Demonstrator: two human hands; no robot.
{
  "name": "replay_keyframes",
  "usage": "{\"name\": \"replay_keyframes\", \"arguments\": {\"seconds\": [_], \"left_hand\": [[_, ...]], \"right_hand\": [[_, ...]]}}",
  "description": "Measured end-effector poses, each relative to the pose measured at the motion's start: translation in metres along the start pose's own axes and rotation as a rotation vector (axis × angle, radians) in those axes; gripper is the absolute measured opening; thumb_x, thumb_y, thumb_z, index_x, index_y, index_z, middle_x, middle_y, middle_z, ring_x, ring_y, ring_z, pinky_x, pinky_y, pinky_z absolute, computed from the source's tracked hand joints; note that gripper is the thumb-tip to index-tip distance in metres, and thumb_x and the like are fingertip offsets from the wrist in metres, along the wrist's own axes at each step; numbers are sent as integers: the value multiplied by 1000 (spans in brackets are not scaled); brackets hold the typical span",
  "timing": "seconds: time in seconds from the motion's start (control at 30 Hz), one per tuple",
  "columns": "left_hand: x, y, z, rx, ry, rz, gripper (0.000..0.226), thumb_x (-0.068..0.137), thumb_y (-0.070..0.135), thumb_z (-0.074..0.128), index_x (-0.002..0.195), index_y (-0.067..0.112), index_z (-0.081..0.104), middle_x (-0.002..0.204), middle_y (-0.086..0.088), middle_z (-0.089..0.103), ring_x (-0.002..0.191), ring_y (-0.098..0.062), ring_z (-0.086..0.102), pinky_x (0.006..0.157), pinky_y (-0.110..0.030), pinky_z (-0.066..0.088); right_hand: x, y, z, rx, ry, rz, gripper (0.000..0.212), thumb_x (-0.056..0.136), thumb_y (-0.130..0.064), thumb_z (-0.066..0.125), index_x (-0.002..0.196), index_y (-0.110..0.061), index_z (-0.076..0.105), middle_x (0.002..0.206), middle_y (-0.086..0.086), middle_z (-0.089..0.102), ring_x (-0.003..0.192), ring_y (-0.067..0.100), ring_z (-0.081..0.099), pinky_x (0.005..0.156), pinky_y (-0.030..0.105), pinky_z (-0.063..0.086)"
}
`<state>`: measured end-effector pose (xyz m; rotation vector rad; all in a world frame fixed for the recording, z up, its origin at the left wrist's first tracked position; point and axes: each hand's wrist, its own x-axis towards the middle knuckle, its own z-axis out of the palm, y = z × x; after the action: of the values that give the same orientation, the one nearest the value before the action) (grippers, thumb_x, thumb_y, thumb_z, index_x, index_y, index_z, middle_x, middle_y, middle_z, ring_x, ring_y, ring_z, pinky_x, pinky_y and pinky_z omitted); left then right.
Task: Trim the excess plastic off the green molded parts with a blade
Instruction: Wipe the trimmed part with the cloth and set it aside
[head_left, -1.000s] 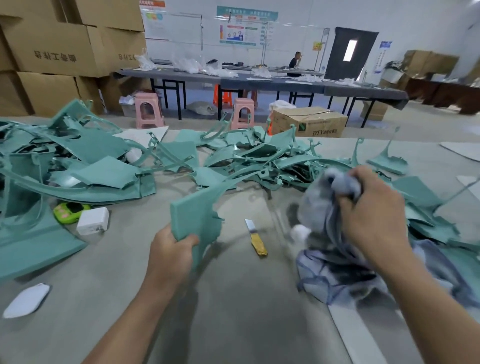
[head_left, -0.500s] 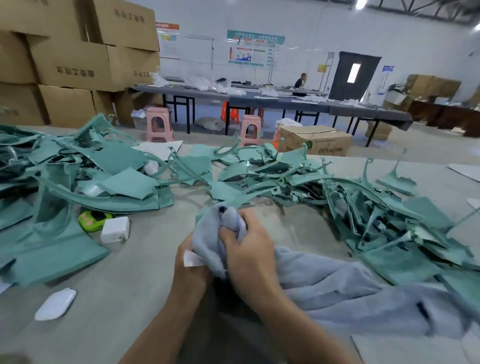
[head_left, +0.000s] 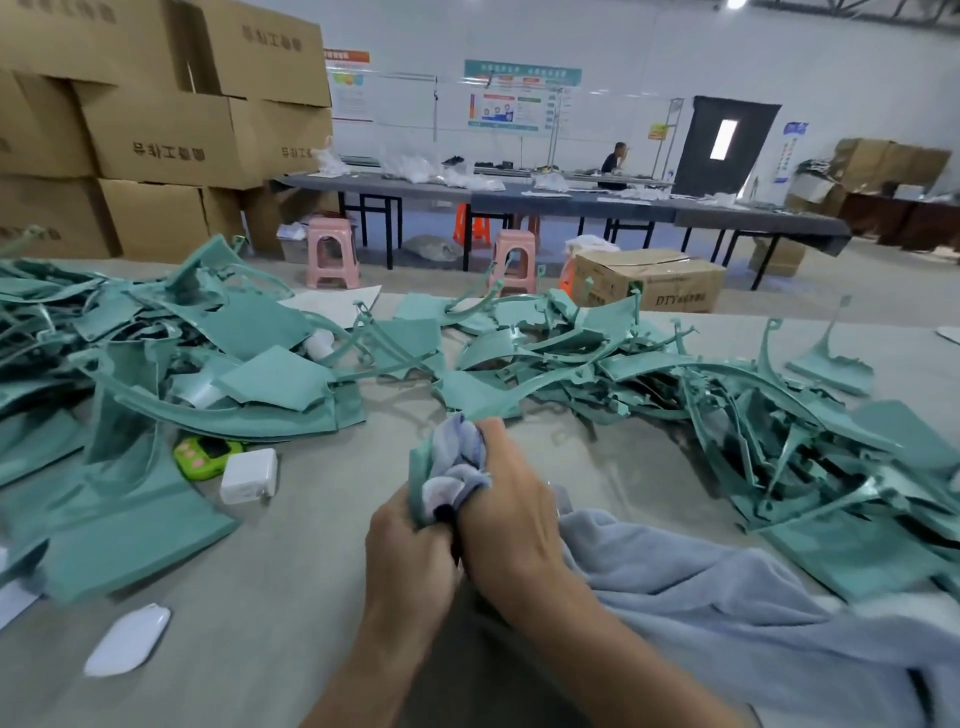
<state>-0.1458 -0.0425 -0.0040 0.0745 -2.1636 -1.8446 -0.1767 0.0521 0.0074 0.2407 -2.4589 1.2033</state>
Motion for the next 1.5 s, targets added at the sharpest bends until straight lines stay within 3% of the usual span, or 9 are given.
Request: {"name": "replay_keyframes", "arguments": {"seconds": [0.13, 0.27, 0.67, 0.87, 1.03, 1.17, 1.3, 1.4, 1.5], "left_hand": [[-1, -5, 1, 36, 33, -24, 18, 57, 9, 45, 66, 20, 56, 49, 10, 43, 50, -14, 33, 48, -28, 30], [1, 0, 2, 146, 61, 46, 28, 67, -9, 53, 69, 18, 60, 51, 18, 53, 50, -3, 46, 45, -14, 34], [-3, 1, -2, 251, 142, 137, 40, 73, -11, 64, 101, 15, 76, 66, 18, 66, 66, 15, 56, 59, -3, 40], [-10, -1, 1, 201, 123, 217, 70, 69, -21, 57, 117, 25, 78, 98, -1, 78, 94, -10, 66, 73, 4, 38], [-12, 6, 1, 148, 167, 301, 85, 65, -28, 57, 113, 41, 68, 102, 7, 71, 76, 7, 64, 65, 6, 36], [-9, -2, -1, 232, 189, 399, 92, 63, -30, 58, 116, 44, 63, 93, -2, 79, 79, 3, 62, 72, 7, 37], [-3, -11, -7, 350, 206, 587, 78, 70, -15, 48, 128, 35, 65, 128, 9, 66, 121, -8, 60, 115, -24, 34], [9, -16, -9, 641, 43, 792, 68, 58, 0, 67, 120, 25, 75, 129, 6, 67, 132, -25, 53, 114, -65, 29], [5, -12, -4, 757, -326, 561, 80, 51, 17, 80, 125, 44, 68, 136, 24, 60, 144, -3, 37, 124, -54, 14]], "right_hand": [[23, 14, 6, -153, 49, 23, 12, 82, -40, 33, 78, -30, 27, 69, -1, 44, 55, 19, 35, 57, 44, 41], [40, 20, 3, -379, 115, -11, 29, 95, -42, 47, 79, -31, 25, 67, -4, 42, 52, 11, 36, 48, 30, 17], [74, 8, -10, -291, 43, 232, 24, 85, -42, 42, 81, -20, 52, 82, 2, 64, 76, 31, 55, 66, 36, 37], [114, 32, -37, -432, 101, 332, 11, 90, -24, 57, 92, -20, 47, 86, 6, 53, 90, 35, 58, 72, 37, 38], [131, 52, -63, -646, 152, 270, 18, 93, -15, 56, 97, -17, 38, 72, 1, 47, 64, 25, 47, 54, 33, 32], [123, 68, -82, -891, 144, 73, 29, 87, -10, 63, 97, -19, 37, 96, 4, 60, 67, 25, 54, 48, 31, 22], [121, 65, -110, -629, 316, 127, 13, 93, -16, 60, 99, -19, 48, 94, 2, 58, 80, 31, 60, 63, 34, 36], [104, 50, -129, -61, 448, 226, 14, 89, -28, 63, 86, -20, 52, 79, -1, 59, 77, 29, 58, 65, 40, 44], [61, 33, -121, 61, 369, 118, 18, 86, -37, 64, 86, -22, 54, 76, -4, 60, 71, 15, 56, 63, 37, 47]]}}
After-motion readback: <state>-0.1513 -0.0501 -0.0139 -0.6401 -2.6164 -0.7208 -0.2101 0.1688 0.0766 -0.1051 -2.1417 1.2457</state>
